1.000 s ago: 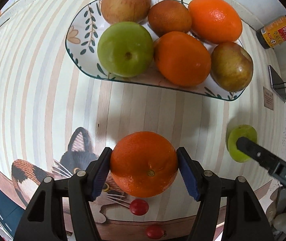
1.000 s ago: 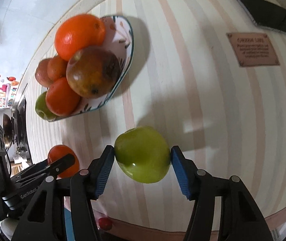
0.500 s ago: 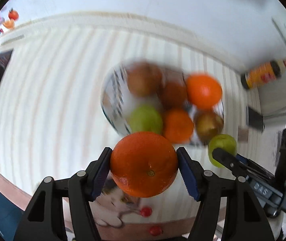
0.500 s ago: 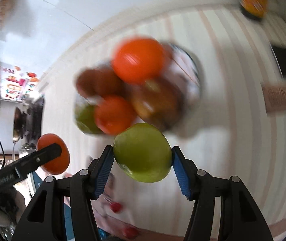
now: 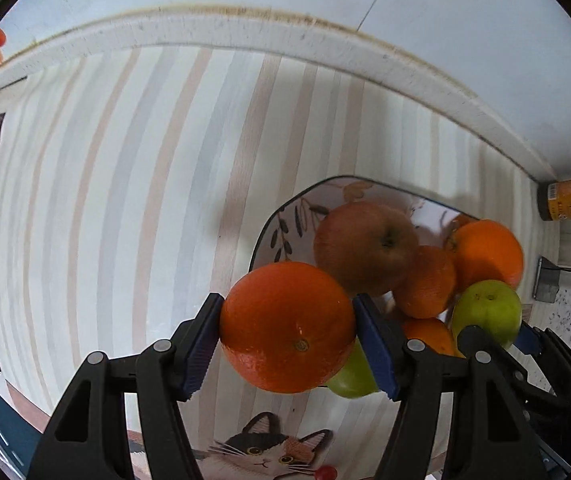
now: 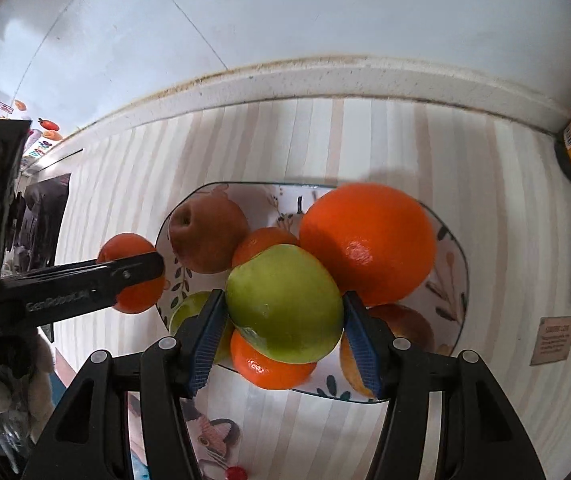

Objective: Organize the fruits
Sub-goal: 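Carry the orange and green apple onto the plate and open both tools, then lift both open tools back from the plate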

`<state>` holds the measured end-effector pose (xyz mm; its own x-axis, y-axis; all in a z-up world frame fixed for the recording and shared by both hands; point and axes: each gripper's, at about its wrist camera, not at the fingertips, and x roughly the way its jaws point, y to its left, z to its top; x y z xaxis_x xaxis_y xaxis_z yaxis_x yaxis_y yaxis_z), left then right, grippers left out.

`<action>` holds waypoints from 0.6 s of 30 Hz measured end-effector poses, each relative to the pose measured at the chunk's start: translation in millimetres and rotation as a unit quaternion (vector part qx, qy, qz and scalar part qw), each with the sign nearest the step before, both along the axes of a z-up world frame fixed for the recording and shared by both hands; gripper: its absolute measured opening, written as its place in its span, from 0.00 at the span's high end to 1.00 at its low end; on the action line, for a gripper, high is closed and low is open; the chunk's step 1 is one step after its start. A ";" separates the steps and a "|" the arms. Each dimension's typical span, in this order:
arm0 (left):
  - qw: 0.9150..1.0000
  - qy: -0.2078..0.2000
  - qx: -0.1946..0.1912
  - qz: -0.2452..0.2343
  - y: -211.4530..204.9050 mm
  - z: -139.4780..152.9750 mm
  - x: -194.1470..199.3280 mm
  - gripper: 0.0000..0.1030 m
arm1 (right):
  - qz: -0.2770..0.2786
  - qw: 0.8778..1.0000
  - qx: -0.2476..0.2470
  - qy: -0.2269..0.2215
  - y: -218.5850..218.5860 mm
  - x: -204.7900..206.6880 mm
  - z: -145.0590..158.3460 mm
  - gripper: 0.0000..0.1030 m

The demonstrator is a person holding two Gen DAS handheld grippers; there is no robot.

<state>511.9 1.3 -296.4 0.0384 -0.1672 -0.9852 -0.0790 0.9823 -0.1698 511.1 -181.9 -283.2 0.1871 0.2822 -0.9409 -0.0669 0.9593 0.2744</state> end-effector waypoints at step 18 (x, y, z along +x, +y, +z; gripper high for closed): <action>0.999 -0.042 0.003 -0.012 6.3 34.4 -13.7 0.08 | -0.040 0.998 -0.024 -0.033 -20.1 -20.1 28.2 0.07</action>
